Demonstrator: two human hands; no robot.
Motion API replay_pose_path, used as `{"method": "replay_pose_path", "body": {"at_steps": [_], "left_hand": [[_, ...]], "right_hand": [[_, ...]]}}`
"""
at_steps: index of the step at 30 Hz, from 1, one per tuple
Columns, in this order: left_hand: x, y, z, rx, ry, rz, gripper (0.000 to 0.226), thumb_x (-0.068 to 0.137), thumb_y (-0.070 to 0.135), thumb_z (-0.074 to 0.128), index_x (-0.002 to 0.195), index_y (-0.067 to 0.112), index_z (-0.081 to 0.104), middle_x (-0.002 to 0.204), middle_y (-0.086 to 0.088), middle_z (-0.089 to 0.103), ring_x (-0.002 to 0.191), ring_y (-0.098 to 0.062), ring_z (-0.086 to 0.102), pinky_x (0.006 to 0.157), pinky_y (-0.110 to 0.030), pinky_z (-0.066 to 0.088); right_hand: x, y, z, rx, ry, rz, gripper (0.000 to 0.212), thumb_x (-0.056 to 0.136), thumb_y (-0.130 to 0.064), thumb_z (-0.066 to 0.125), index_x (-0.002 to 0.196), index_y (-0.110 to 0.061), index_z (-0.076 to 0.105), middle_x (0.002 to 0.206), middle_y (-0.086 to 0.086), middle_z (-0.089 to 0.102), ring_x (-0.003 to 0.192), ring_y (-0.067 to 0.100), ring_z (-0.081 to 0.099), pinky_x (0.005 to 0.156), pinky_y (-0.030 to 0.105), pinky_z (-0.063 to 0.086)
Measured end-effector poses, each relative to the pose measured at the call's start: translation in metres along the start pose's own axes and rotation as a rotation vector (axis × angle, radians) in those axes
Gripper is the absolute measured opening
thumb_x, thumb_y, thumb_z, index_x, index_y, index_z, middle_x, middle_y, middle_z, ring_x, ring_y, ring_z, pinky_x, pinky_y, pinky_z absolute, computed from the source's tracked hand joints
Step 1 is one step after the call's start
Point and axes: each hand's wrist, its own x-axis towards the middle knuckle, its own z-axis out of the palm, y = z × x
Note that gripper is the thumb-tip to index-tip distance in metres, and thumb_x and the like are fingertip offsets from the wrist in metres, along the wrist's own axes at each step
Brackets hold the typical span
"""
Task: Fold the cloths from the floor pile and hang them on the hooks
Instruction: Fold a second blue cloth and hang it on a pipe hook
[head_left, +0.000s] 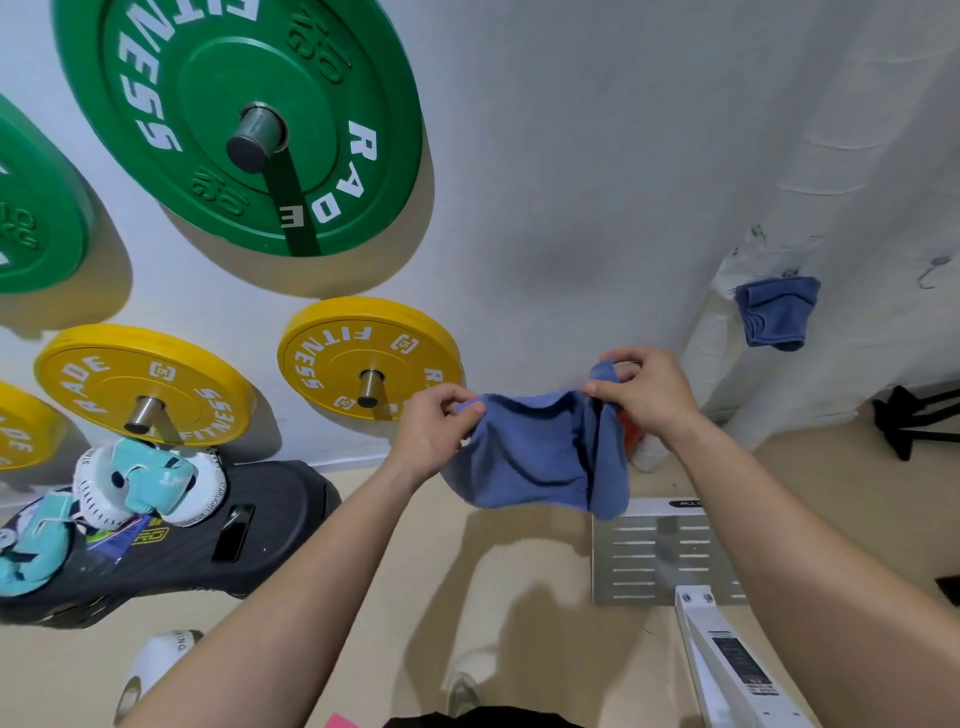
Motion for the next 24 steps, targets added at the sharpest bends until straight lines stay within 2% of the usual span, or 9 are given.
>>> {"method": "replay_pose_path", "body": {"at_steps": [2,4,5,7,10,13,16,19,24], "left_hand": [[-0.003,0.007,0.016,-0.030,-0.041,-0.005,0.004,0.090,0.013,0.070,0.091,0.009,0.070,0.064,-0.004,0.064,0.055,-0.007,0.057,0.055,-0.024,0.048],[-0.008,0.012,0.028,-0.112,-0.072,-0.025,0.005,0.090,0.012,0.070,0.094,0.012,0.066,0.065,-0.014,0.065,0.056,-0.012,0.060,0.057,-0.030,0.050],[-0.011,0.013,0.032,-0.157,-0.086,-0.038,0.009,0.091,0.012,0.070,0.096,0.014,0.063,0.069,-0.020,0.067,0.056,-0.016,0.061,0.058,-0.033,0.052],[-0.016,0.013,0.038,-0.214,-0.114,-0.049,0.012,0.092,0.011,0.067,0.101,0.017,0.060,0.072,-0.022,0.070,0.059,-0.022,0.064,0.061,-0.036,0.055],[-0.022,0.012,0.037,-0.270,-0.145,-0.084,0.012,0.092,0.002,0.060,0.100,0.007,0.067,0.067,-0.011,0.070,0.066,-0.021,0.068,0.073,-0.039,0.058],[-0.028,0.013,0.030,-0.314,-0.227,-0.148,0.024,0.087,-0.006,0.057,0.107,0.002,0.068,0.088,-0.017,0.076,0.081,-0.018,0.071,0.081,-0.032,0.058],[-0.033,0.008,0.023,-0.282,-0.280,-0.103,0.026,0.088,-0.010,0.056,0.111,-0.001,0.065,0.093,-0.019,0.075,0.082,-0.017,0.072,0.074,-0.024,0.058],[-0.036,0.003,0.018,-0.269,-0.233,-0.060,0.013,0.094,0.001,0.061,0.106,-0.004,0.066,0.085,-0.023,0.074,0.079,-0.022,0.072,0.068,-0.024,0.056],[-0.038,0.009,0.016,-0.272,-0.147,-0.012,0.003,0.090,0.004,0.070,0.088,0.004,0.067,0.069,-0.008,0.073,0.062,-0.013,0.069,0.057,-0.020,0.052]], "right_hand": [[-0.010,0.004,0.014,0.086,0.022,0.050,0.026,0.072,-0.012,0.086,0.089,-0.014,0.067,0.075,0.002,0.073,0.066,0.011,0.065,0.061,0.026,0.050],[-0.020,0.008,0.030,0.161,0.029,0.058,0.018,0.076,-0.009,0.082,0.082,-0.016,0.066,0.069,-0.001,0.071,0.058,0.006,0.063,0.056,0.023,0.049],[-0.025,0.010,0.038,0.192,0.024,0.052,0.014,0.080,-0.007,0.079,0.082,-0.015,0.067,0.065,-0.004,0.070,0.054,0.003,0.062,0.054,0.021,0.048],[-0.035,0.013,0.051,0.244,-0.013,0.033,0.009,0.086,-0.004,0.071,0.086,-0.013,0.069,0.067,-0.003,0.071,0.057,0.002,0.064,0.056,0.019,0.047],[-0.048,0.015,0.063,0.251,-0.088,-0.001,0.017,0.092,-0.007,0.064,0.089,-0.020,0.074,0.073,-0.006,0.073,0.060,0.000,0.061,0.055,0.018,0.045],[-0.057,0.011,0.069,0.230,-0.122,-0.027,0.023,0.092,-0.007,0.063,0.084,-0.026,0.074,0.067,-0.015,0.070,0.056,-0.003,0.058,0.052,0.011,0.040],[-0.064,0.006,0.070,0.204,-0.147,-0.064,0.021,0.091,-0.006,0.066,0.084,-0.025,0.074,0.064,-0.019,0.068,0.056,-0.005,0.059,0.052,0.007,0.040],[-0.070,-0.001,0.070,0.179,-0.180,-0.096,0.016,0.089,-0.007,0.069,0.087,-0.021,0.075,0.068,-0.017,0.071,0.060,-0.004,0.062,0.055,0.008,0.043],[-0.076,-0.009,0.069,0.155,-0.197,-0.138,0.022,0.089,-0.010,0.070,0.082,-0.030,0.074,0.077,-0.014,0.075,0.073,0.000,0.069,0.065,0.013,0.049]]}}
